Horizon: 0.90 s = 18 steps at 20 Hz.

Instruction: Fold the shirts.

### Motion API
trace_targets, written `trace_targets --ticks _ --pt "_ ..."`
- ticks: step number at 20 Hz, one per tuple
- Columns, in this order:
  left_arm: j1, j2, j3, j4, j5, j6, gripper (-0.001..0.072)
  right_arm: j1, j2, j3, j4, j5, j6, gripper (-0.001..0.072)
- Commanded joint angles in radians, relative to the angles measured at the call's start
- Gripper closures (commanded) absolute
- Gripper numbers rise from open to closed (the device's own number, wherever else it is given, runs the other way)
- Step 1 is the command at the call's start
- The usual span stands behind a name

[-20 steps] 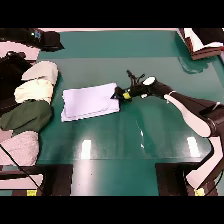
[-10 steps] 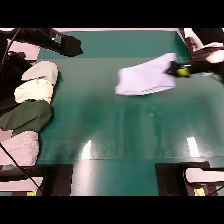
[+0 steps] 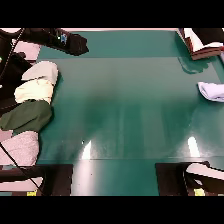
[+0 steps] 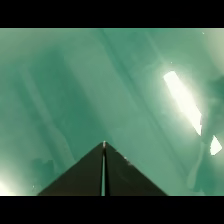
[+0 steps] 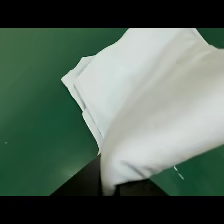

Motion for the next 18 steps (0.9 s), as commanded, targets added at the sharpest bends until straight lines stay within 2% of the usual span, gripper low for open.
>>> trace_targets --ticks 1,5,6,7,8,10,13,16,18 --pt "-0.001 0.000 0.000 0.000 -0.013 -0.003 0.0684 -0.072 -0.018 0.000 -0.026 0.025 0.009 0.0694" --pt "-0.001 0.000 0.000 0.000 -0.010 0.000 0.0684 -0.064 -0.019 0.001 -0.185 0.122 0.021 0.0687" --pt "-0.001 0.000 0.000 0.000 -0.011 0.000 0.0683 -0.068 -0.019 0.001 -0.242 0.143 0.021 0.0515" --pt "-0.001 0.000 0.000 0.000 -0.011 0.000 0.0683 -0.077 -0.019 0.002 -0.301 0.154 0.021 0.0264" --pt "-0.001 0.000 0.000 0.000 -0.011 0.001 0.0683 -0.091 -0.018 0.002 -0.353 0.169 0.021 0.0079" --pt "-0.001 0.000 0.000 0.000 -0.010 0.002 0.0683 -0.138 -0.005 0.003 -0.381 0.208 0.022 0.0072" --pt "-0.001 0.000 0.000 0.000 -0.006 0.002 0.0683 -0.187 0.035 0.003 -0.340 0.201 0.066 0.0082" --pt "-0.001 0.000 0.000 -0.001 0.000 0.001 0.0683 -0.151 0.090 0.003 -0.198 0.168 0.065 0.0135" --pt "-0.001 0.000 0.000 -0.001 0.004 0.001 0.0683 -0.070 0.129 0.002 -0.058 0.163 0.064 0.0136"
